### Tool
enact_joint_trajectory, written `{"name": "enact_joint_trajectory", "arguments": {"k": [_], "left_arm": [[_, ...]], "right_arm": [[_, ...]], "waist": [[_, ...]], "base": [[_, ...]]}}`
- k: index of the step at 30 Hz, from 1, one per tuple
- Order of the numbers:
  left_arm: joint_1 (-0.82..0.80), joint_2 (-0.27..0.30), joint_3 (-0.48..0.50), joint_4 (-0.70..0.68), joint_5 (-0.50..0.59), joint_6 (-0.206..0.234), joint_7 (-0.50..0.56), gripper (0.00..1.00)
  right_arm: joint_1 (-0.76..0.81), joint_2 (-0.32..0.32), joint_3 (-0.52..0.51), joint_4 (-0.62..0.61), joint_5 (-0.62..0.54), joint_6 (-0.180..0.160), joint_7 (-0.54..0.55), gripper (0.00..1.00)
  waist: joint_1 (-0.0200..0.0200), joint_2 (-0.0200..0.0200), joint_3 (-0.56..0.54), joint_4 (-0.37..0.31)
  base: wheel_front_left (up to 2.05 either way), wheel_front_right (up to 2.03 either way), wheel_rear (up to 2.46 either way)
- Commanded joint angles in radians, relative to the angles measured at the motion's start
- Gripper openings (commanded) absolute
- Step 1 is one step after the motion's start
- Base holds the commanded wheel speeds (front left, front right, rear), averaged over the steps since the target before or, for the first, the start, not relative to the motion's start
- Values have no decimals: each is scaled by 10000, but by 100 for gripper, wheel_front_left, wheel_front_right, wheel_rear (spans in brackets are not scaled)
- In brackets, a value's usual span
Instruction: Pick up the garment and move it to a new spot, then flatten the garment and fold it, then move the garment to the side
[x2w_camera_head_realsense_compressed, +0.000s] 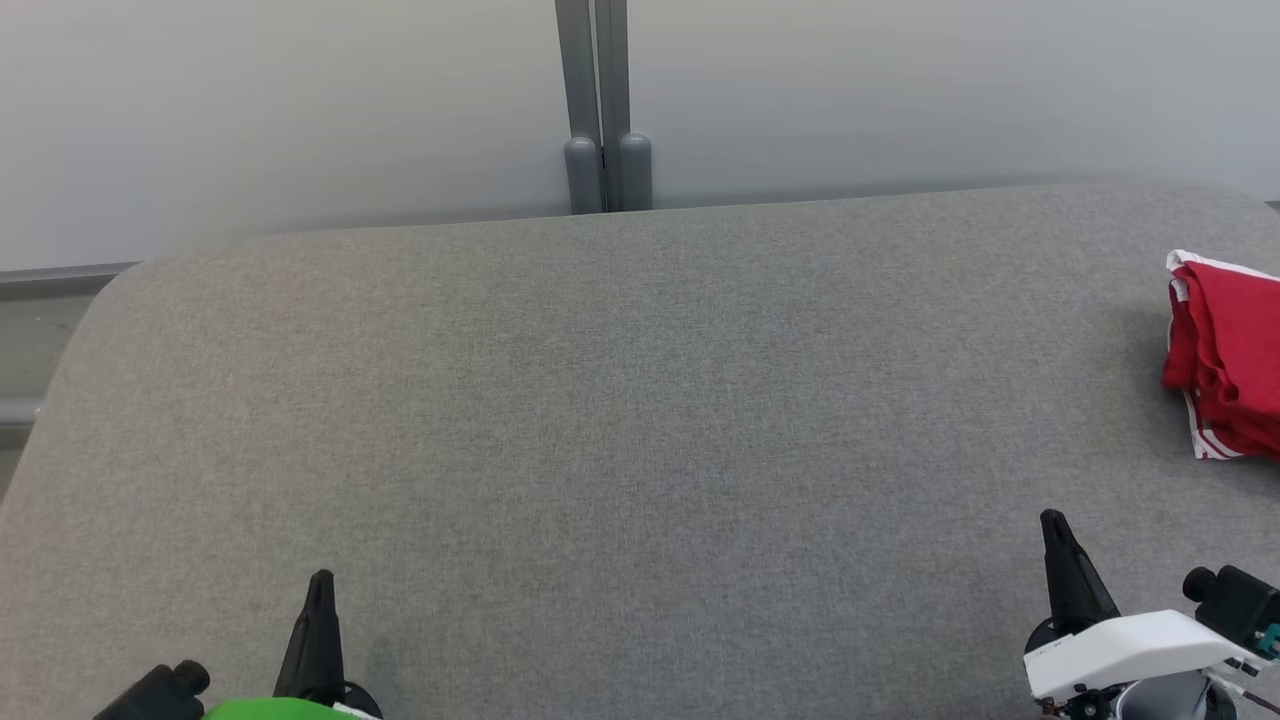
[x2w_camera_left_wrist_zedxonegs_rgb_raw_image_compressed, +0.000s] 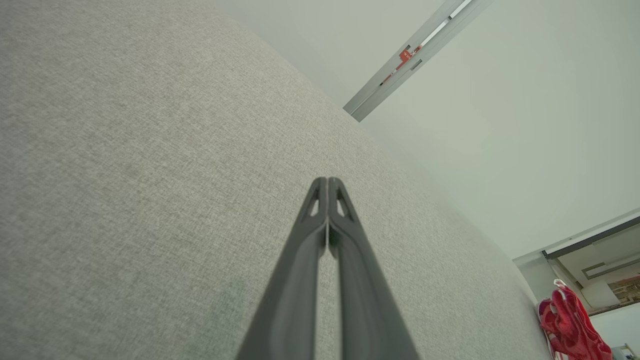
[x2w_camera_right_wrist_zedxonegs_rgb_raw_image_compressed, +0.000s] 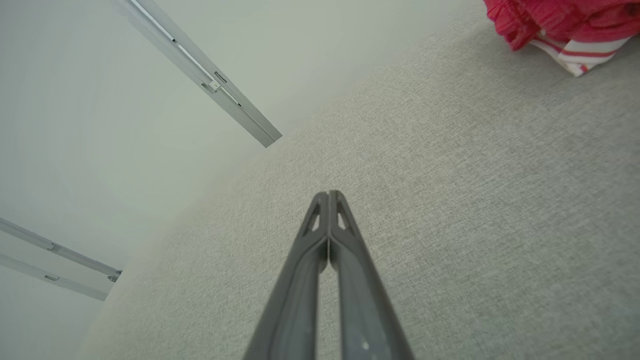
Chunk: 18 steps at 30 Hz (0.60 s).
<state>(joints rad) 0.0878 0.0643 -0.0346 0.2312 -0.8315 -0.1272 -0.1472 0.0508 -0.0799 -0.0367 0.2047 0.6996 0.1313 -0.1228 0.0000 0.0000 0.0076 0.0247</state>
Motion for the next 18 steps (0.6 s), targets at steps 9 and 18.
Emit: {"name": "enact_joint_trajectory", "arguments": {"k": [9, 18], "left_arm": [[-505, 139, 168, -102, -1372, -21, 325, 0], [-733, 163, 279, -79, -2389, -26, 596, 0]], "right_arm": [[-441, -14, -129, -26, 1503, -2, 348, 0], [-626, 15, -205, 33, 2655, -2, 633, 0]], "waist": [[0, 0, -4, -25], [0, 0, -8, -49]], "base": [[0, 0, 0], [0, 0, 0]]}}
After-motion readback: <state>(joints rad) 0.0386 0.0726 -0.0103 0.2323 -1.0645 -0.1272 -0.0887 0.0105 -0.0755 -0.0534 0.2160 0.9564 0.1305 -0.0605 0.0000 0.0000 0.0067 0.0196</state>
